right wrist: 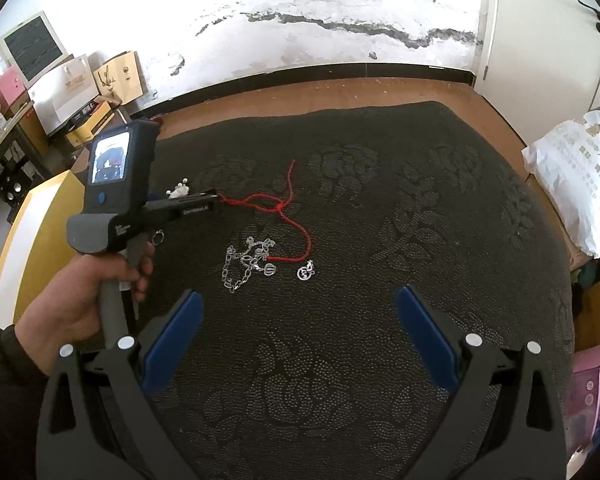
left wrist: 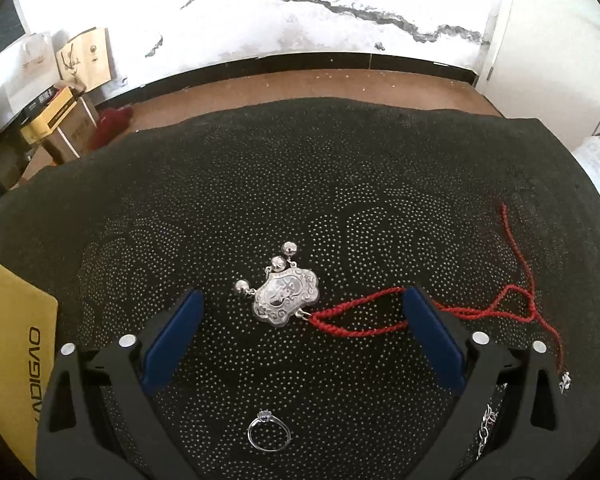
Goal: Organize jewelry
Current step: 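Move the left tool to the silver lock pendant and close on it, then grasp the silver charm pendant with the right tool while the left tool lifts the lock pendant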
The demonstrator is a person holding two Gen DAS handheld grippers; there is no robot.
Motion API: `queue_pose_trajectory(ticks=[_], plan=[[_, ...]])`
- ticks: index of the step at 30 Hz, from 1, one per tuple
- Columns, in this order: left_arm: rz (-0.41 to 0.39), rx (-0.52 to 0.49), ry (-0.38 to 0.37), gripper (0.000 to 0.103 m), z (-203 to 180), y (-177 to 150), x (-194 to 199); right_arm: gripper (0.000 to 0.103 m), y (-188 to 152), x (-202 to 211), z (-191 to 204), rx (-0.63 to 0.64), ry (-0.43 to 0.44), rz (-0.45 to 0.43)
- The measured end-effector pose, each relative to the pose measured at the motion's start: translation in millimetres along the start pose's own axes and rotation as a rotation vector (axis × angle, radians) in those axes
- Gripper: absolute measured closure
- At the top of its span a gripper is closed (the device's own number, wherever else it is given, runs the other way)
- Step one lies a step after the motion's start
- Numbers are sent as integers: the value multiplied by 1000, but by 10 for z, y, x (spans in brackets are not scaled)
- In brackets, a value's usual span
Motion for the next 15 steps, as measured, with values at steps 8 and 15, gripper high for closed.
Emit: queue_pose_trajectory(ticks=[8,15], plan=[[-32,-135,-31,70,-292,-75,142,8,19,-2,-37,-17,-7,0],[-49,-145,-3,71,-212,-135,241,9,36,-65,-82,-32,-7,10]])
Point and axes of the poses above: each gripper's, at about its wrist camera, not at the fingertips, and x roughly against the way its jaws point, z to its left, y to its top, the point moved 9 cm from there along -x, roughly the way its jaws point, and after that the axes turned 1 degree about x, right-handed, at the moved point
